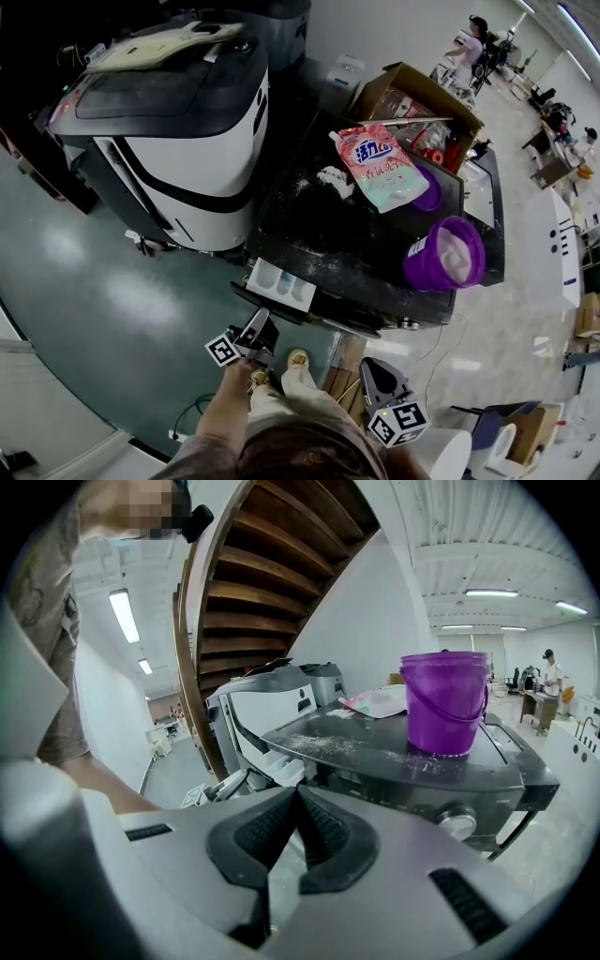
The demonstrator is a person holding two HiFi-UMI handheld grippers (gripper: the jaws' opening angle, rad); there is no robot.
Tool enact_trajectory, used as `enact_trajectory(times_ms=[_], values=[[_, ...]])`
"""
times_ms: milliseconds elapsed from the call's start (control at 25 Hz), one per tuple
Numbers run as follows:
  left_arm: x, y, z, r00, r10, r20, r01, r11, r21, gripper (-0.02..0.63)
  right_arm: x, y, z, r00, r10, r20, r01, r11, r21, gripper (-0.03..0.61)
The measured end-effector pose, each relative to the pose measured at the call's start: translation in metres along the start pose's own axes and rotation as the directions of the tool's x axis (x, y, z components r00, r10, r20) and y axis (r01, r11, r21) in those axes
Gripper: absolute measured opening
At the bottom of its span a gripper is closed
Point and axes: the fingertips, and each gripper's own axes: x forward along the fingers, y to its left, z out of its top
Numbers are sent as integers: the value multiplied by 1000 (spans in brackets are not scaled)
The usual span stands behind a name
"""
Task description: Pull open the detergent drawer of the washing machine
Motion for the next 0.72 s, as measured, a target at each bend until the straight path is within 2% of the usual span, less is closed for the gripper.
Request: enact_trajectory(times_ms=[720], values=[[-50,-24,-14,1000,-4,13,4,1000,-8,290,-17,20,-12,999,44,16,-44,999,1,2]])
